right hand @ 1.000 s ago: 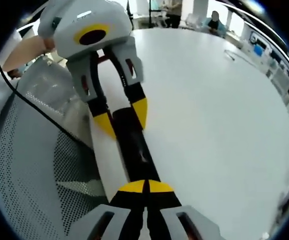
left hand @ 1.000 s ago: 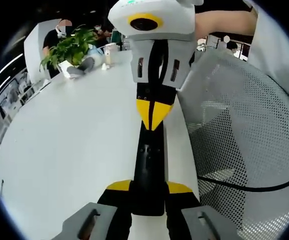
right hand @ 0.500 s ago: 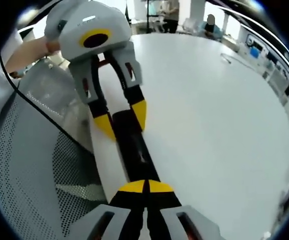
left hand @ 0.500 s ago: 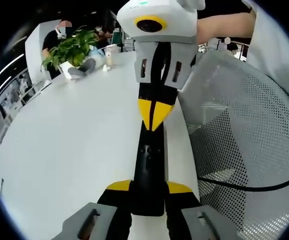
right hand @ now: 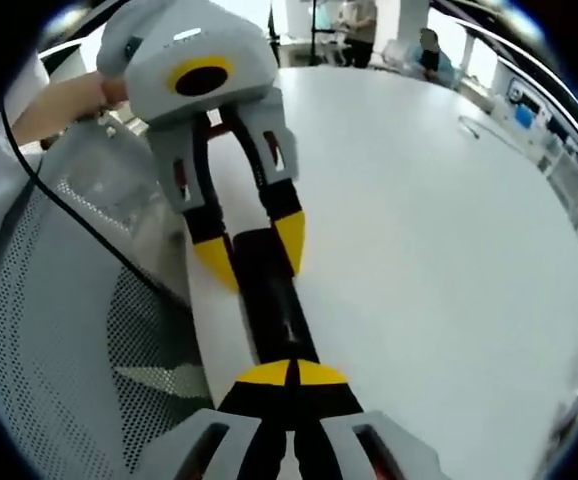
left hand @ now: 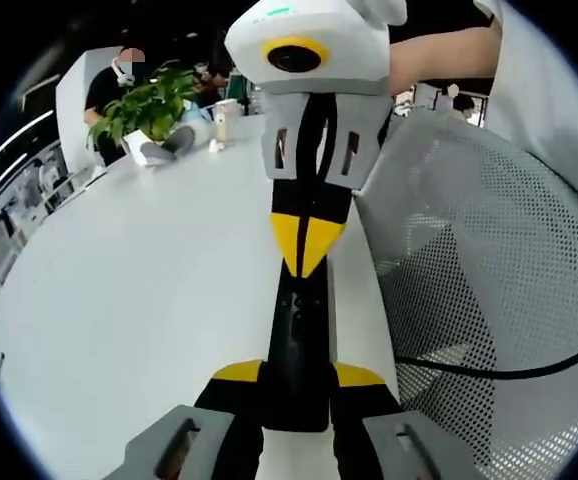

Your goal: Press the specified remote control buttons in sequence, fully releasing each button before pressing the next.

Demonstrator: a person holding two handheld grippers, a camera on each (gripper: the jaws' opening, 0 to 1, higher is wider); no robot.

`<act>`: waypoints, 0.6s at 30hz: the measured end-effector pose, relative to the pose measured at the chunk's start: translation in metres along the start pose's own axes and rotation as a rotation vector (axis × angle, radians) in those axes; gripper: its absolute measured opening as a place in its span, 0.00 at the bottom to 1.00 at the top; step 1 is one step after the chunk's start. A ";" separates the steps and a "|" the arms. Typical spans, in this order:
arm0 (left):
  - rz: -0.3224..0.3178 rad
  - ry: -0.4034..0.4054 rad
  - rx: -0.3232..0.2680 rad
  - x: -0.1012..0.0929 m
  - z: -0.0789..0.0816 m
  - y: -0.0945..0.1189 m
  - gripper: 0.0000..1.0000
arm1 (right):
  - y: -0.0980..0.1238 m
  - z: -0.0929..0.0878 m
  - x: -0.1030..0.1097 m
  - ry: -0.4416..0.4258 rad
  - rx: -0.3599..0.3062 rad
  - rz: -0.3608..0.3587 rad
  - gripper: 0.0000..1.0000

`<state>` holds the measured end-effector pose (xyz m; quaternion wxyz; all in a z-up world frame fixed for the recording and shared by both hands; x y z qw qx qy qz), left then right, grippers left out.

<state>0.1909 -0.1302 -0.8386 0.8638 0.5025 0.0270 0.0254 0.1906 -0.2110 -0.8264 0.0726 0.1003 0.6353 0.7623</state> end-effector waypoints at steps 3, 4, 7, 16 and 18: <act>-0.003 -0.004 -0.007 0.000 0.000 0.000 0.23 | -0.001 0.000 -0.001 0.019 0.009 0.016 0.00; -0.004 -0.005 -0.008 0.000 0.000 0.000 0.23 | -0.001 0.001 -0.002 0.021 0.014 0.026 0.00; -0.004 -0.004 -0.011 0.000 -0.001 0.000 0.23 | -0.001 0.002 -0.002 0.045 0.042 0.050 0.00; -0.014 -0.015 -0.031 0.000 -0.002 0.001 0.24 | -0.001 0.001 0.000 0.035 0.035 0.009 0.00; -0.019 -0.011 -0.034 0.000 -0.001 0.001 0.24 | -0.001 0.001 0.001 0.021 0.028 -0.003 0.00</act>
Point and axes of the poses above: the point that each gripper's makers call its tool centre point, and the gripper's own axes: y roughly backward along the fingers, x roughly to its left, z roughly out of its top, the point moved 3 cm from there along y, roughly backward along the fingers, and after that the axes turned 15 degrees about x, right-handed, at the moved point
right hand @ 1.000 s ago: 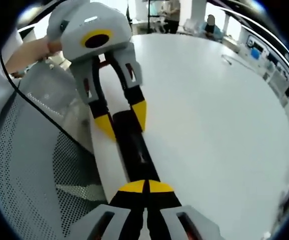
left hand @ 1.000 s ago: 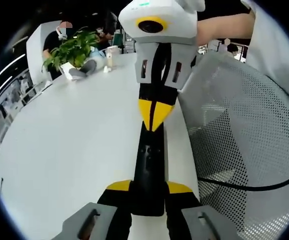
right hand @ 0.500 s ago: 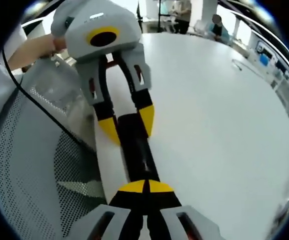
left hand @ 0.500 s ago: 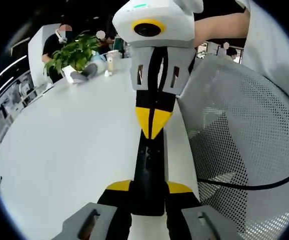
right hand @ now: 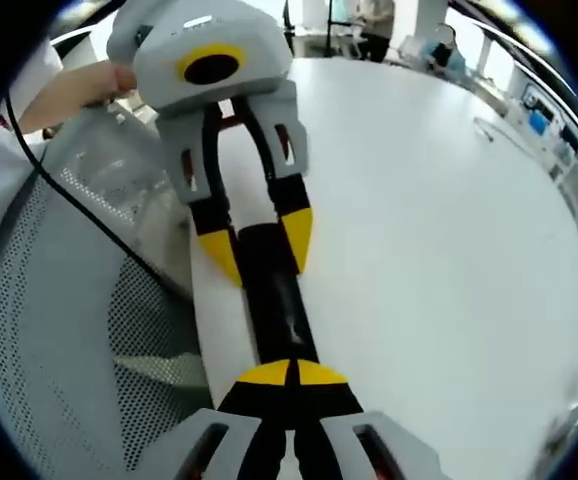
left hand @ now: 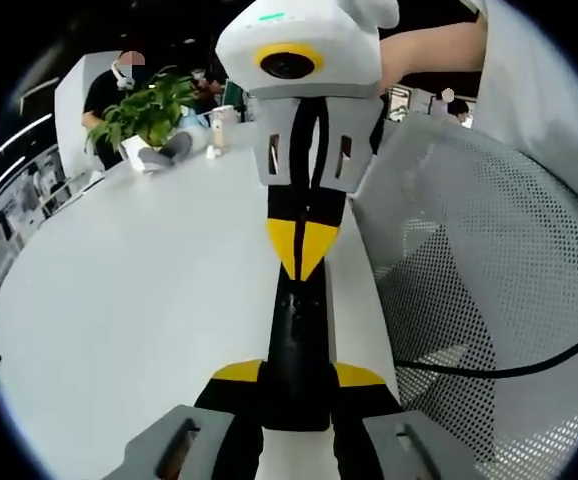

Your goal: Press the specified remote control buttons in sequence, fully releasing each button before pressing the next.

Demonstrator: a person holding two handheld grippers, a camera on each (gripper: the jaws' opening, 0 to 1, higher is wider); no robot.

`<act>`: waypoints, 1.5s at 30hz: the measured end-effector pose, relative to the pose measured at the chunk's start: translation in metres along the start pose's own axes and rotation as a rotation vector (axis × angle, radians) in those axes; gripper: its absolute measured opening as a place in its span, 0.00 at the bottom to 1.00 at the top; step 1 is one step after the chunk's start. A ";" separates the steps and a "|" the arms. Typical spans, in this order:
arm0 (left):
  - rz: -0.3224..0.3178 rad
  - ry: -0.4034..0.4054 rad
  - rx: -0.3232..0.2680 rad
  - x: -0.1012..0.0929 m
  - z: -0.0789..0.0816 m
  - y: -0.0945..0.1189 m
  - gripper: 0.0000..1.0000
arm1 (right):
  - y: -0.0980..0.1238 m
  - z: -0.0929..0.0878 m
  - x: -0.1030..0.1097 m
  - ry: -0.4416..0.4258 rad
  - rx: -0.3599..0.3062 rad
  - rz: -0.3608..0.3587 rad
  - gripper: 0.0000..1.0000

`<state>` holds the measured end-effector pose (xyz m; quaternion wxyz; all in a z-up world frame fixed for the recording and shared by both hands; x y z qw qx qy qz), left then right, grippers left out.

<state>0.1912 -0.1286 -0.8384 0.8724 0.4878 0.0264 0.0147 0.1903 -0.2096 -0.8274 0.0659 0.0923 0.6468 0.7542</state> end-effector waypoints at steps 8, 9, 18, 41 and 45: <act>0.004 -0.009 0.001 -0.001 0.000 0.000 0.24 | 0.000 0.001 0.003 0.105 0.016 -0.082 0.00; 0.004 -0.009 0.001 -0.001 0.000 0.000 0.24 | 0.000 0.001 0.002 0.092 0.012 -0.072 0.00; 0.004 -0.011 0.002 -0.001 0.000 0.000 0.24 | 0.002 0.000 0.002 0.146 -0.029 -0.075 0.00; 0.001 -0.012 0.001 -0.001 0.000 0.000 0.24 | -0.001 0.013 0.004 0.185 0.013 -0.045 0.00; 0.002 -0.012 0.001 -0.001 0.000 0.000 0.24 | -0.001 0.012 0.004 0.166 0.005 -0.036 0.00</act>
Point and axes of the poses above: the point that each gripper's makers call its tool centre point, and the gripper's own axes: y roughly backward along the fingers, x roughly to its left, z roughly out of its top, the point moved 3 cm from there along y, roughly backward along the fingers, and after that the axes turned 15 degrees about x, right-handed, at the moved point
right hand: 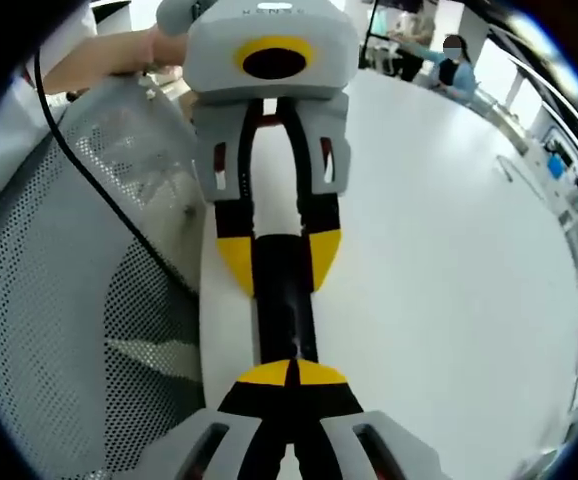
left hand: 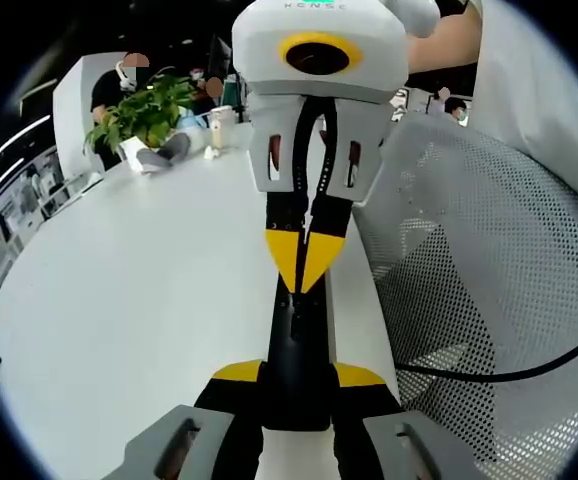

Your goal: Press the specified remote control buttons in sequence, fully releasing each button before pressing the next.

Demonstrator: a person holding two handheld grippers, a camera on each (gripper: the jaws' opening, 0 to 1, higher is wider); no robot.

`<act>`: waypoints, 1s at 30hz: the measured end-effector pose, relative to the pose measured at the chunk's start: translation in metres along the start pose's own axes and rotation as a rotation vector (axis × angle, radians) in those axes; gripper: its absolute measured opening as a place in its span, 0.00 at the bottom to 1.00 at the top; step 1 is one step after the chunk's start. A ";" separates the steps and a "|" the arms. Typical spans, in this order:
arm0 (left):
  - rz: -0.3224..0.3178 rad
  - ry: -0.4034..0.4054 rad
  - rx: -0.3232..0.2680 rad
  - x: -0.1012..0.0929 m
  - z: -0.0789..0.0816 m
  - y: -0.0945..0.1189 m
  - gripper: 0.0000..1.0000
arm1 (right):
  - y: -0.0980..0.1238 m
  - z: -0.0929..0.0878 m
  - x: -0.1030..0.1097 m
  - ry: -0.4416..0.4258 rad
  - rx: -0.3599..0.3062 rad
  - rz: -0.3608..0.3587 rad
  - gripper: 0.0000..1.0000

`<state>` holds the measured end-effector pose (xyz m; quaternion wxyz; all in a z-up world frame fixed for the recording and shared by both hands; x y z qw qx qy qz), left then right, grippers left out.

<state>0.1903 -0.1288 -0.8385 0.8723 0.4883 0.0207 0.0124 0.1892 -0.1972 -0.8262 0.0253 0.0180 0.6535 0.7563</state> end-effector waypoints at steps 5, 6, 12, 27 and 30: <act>-0.003 -0.002 -0.003 0.000 0.000 0.000 0.24 | -0.001 0.001 -0.002 -0.034 0.002 0.020 0.00; -0.004 -0.001 -0.004 0.000 0.000 0.000 0.24 | -0.001 0.001 -0.002 -0.033 0.004 0.028 0.00; -0.001 0.000 -0.005 0.000 0.000 0.000 0.24 | 0.001 -0.001 -0.002 -0.031 -0.015 0.076 0.00; -0.004 -0.001 -0.007 0.000 -0.001 0.000 0.24 | 0.001 -0.004 0.000 0.008 0.023 0.072 0.06; -0.004 -0.003 -0.009 0.000 -0.001 0.000 0.24 | 0.000 -0.003 0.000 0.045 0.059 0.048 0.06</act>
Point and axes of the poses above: the point that each gripper's makers call its tool centre point, and the gripper's own axes: y roughly backward along the fingers, x roughly to its left, z roughly out of its top, the point moved 3 cm from there along y, roughly backward along the fingers, and after that the axes turned 15 degrees about x, right-handed, at the moved point
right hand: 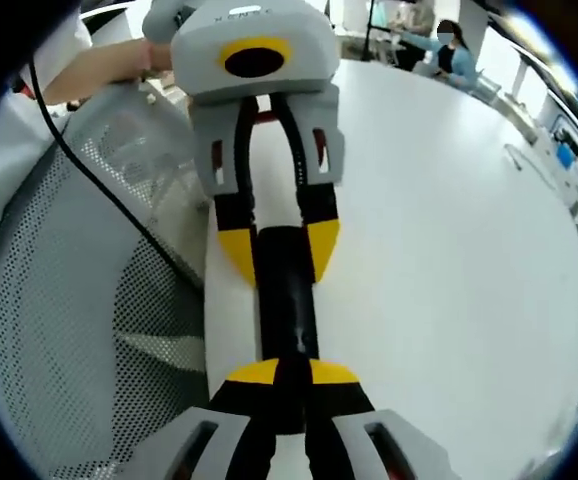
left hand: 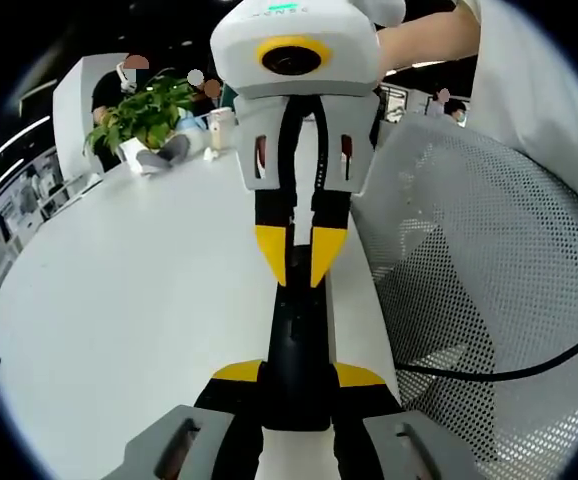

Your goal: Press the specified remote control buttons in sequence, fully releasing each button before pressing the next.

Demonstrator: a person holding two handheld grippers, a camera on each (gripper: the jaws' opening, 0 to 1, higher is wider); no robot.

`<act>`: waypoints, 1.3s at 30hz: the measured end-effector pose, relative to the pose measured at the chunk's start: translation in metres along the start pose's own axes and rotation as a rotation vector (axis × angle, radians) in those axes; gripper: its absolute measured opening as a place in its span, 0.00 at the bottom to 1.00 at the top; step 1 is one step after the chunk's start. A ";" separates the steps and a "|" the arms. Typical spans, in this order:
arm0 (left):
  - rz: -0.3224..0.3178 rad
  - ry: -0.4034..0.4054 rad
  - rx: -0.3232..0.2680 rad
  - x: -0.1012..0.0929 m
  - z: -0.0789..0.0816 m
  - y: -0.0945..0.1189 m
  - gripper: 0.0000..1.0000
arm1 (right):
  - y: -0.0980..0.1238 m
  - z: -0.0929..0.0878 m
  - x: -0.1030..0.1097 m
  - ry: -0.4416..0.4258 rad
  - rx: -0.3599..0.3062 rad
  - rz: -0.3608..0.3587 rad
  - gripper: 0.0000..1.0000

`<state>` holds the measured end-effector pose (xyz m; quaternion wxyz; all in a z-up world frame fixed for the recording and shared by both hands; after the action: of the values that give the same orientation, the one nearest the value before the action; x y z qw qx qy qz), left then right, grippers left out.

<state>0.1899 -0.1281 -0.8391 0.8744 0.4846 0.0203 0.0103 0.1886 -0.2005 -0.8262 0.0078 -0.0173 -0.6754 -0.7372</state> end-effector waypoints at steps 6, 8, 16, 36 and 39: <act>0.000 0.000 0.001 0.000 0.000 0.000 0.24 | -0.002 0.002 -0.001 0.048 0.070 -0.005 0.06; 0.000 -0.001 0.001 0.000 0.000 0.000 0.24 | -0.002 0.002 -0.001 0.046 0.075 0.000 0.06; -0.001 -0.007 0.007 0.000 0.000 0.000 0.24 | 0.000 -0.001 0.000 0.065 0.053 -0.013 0.06; 0.007 0.000 0.024 -0.001 0.001 0.000 0.24 | -0.001 -0.005 0.002 0.045 0.025 -0.016 0.06; 0.006 -0.001 0.026 -0.001 0.001 0.000 0.24 | -0.002 -0.004 0.003 0.077 0.074 -0.042 0.06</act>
<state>0.1888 -0.1290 -0.8388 0.8682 0.4958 0.0184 0.0124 0.1855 -0.2045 -0.8281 0.0190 0.0253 -0.7014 -0.7120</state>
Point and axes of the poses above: the point that each gripper's makers call its tool centre point, and the gripper's own axes: y roughly backward along the fingers, x roughly to its left, z roughly out of its top, the point moved 3 cm from there along y, roughly backward along the fingers, and after that the axes turned 15 degrees about x, right-handed, at the moved point
